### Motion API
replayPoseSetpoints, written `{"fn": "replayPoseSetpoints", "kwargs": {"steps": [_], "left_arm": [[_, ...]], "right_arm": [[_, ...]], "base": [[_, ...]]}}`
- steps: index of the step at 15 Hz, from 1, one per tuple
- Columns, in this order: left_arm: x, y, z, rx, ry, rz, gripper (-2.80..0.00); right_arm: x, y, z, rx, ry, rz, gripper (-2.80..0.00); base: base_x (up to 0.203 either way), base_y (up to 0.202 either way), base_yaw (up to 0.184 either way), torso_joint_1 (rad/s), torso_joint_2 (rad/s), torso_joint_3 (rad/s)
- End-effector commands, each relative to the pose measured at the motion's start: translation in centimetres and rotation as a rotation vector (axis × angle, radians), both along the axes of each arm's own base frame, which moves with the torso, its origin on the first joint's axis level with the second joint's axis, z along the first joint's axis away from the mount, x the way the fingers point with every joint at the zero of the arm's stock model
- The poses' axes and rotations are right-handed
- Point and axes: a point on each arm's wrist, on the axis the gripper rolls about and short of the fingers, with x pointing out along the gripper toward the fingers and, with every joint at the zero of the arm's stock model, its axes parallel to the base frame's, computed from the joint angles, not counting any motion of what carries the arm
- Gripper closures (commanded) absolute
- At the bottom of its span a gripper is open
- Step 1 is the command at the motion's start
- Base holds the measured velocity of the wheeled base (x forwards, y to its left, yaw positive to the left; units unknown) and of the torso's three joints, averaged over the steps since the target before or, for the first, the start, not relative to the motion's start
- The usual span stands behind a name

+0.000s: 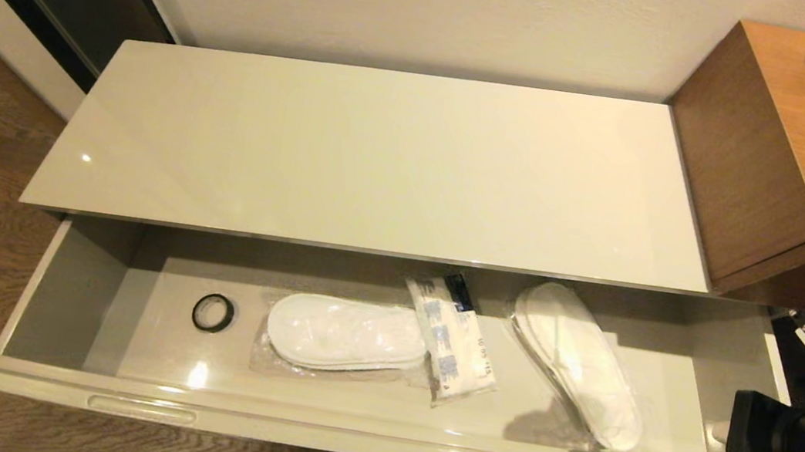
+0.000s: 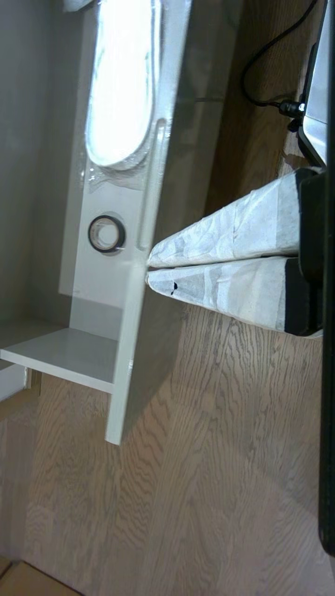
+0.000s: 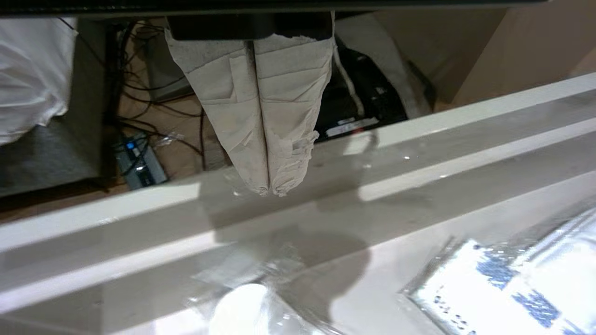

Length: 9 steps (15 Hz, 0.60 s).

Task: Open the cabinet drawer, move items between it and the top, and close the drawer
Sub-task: Open the drawer

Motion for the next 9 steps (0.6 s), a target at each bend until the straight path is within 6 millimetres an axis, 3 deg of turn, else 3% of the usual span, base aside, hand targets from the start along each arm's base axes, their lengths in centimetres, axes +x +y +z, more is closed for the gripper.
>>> {"fn": "replayPoseSetpoints", "kwargs": {"steps": [1,6,9], "left_arm": [[-0.3,0.0,-0.2,0.007,-0.035,0.000,0.00],[-0.3,0.0,-0.2,0.007,-0.035,0.000,0.00],[-0.3,0.0,-0.2,0.007,-0.035,0.000,0.00]], "right_arm": [[0.4,0.1,-0.7,-0.008,0.030,-0.013,0.00],[2.6,0.7,-6.2,-0.019,0.097,-0.061,0.00],[2.9,0.8,-8.3,-0.013,0.099,-0.061,0.00]], "base": [[0.000,0.000,0.000,0.000,0.00,0.000],[0.000,0.000,0.000,0.000,0.00,0.000],[0.000,0.000,0.000,0.000,0.00,0.000]]}}
